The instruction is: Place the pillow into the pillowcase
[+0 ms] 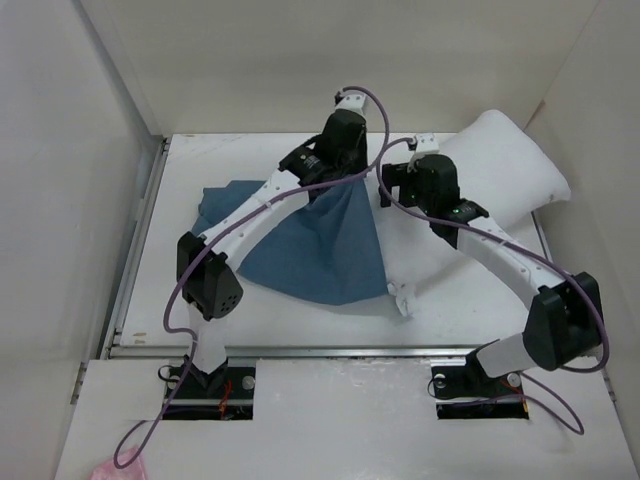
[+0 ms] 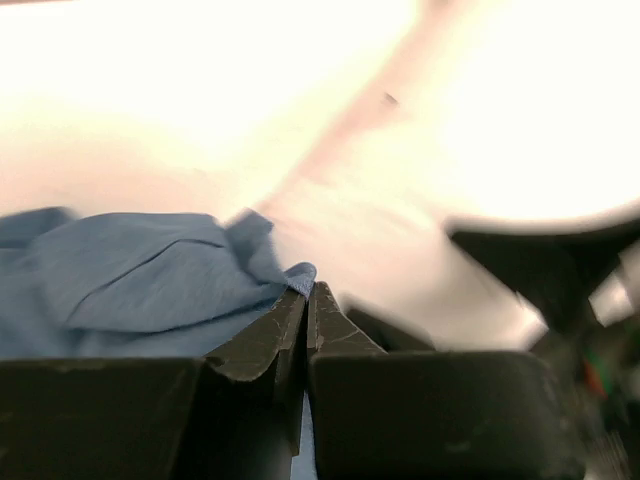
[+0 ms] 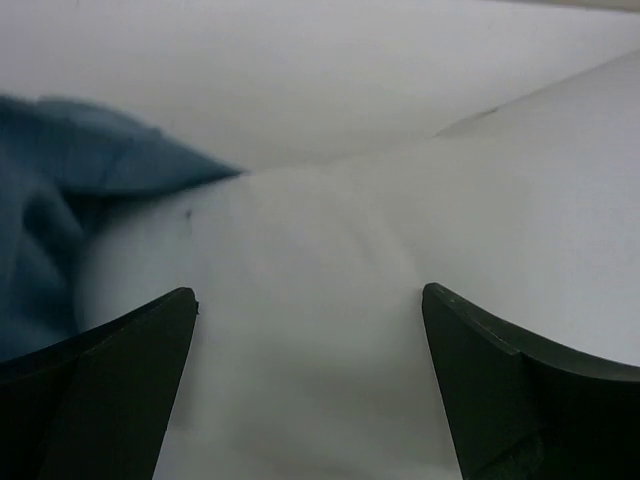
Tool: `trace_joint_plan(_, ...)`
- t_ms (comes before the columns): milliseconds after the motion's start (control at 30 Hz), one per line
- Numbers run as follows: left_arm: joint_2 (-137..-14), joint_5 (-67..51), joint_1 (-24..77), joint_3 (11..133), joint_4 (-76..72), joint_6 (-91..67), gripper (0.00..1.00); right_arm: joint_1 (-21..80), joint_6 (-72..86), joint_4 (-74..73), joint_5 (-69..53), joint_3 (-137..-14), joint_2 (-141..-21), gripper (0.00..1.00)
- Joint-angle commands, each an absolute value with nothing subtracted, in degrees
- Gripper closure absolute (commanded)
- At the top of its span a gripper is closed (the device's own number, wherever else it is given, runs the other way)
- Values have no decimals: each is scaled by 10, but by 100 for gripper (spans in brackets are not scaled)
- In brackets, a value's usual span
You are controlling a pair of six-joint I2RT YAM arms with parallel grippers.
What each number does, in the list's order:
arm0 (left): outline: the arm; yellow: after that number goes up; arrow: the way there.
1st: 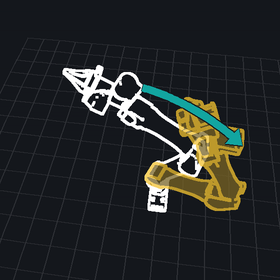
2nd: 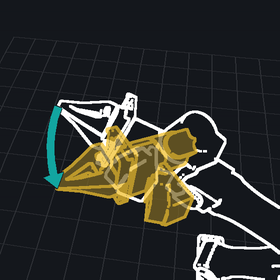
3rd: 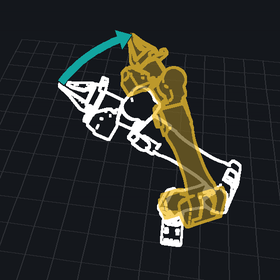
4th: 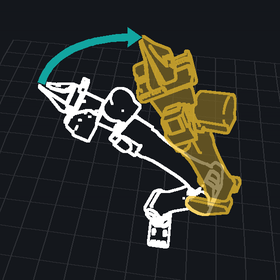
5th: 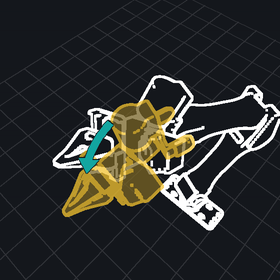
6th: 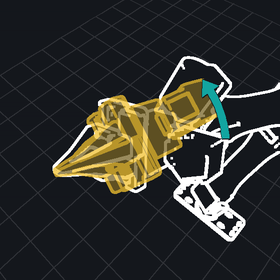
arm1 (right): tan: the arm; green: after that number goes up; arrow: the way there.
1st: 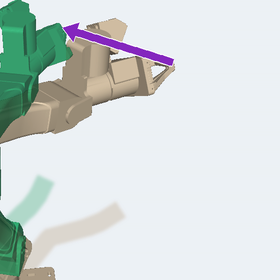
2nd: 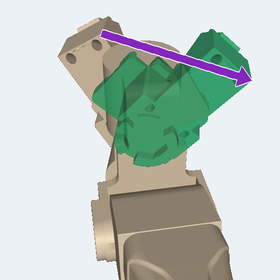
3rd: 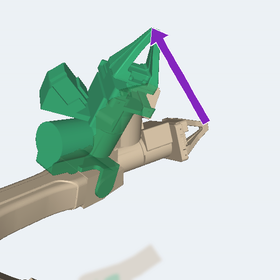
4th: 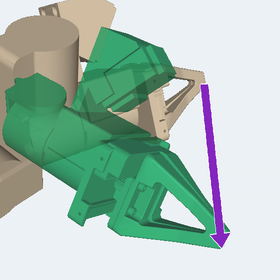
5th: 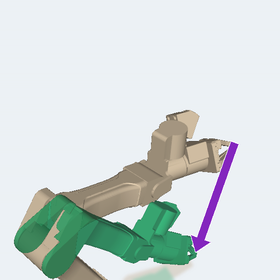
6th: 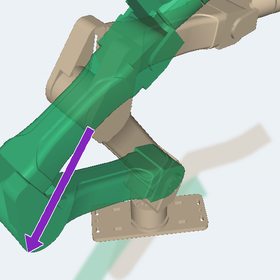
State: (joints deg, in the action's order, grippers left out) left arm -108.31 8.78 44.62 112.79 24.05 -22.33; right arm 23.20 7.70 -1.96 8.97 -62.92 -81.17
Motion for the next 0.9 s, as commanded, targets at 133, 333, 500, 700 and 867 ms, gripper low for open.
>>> trace_joint_plan(133,-1105,167,401,1156,221,-225,100,243,79,-84,6,-611,-847,0)
trace_joint_plan(333,-1115,167,396,1167,216,-213,100,243,72,-78,-41,-677,-974,94)
trace_joint_plan(500,-1148,155,396,1229,221,-193,100,243,65,-9,-75,-697,-896,100)
trace_joint_plan(700,-1192,106,390,1302,228,-187,100,243,75,143,-182,-589,-714,100)
trace_joint_plan(867,-1200,45,401,1337,215,-192,100,243,110,244,-218,-534,-761,100)
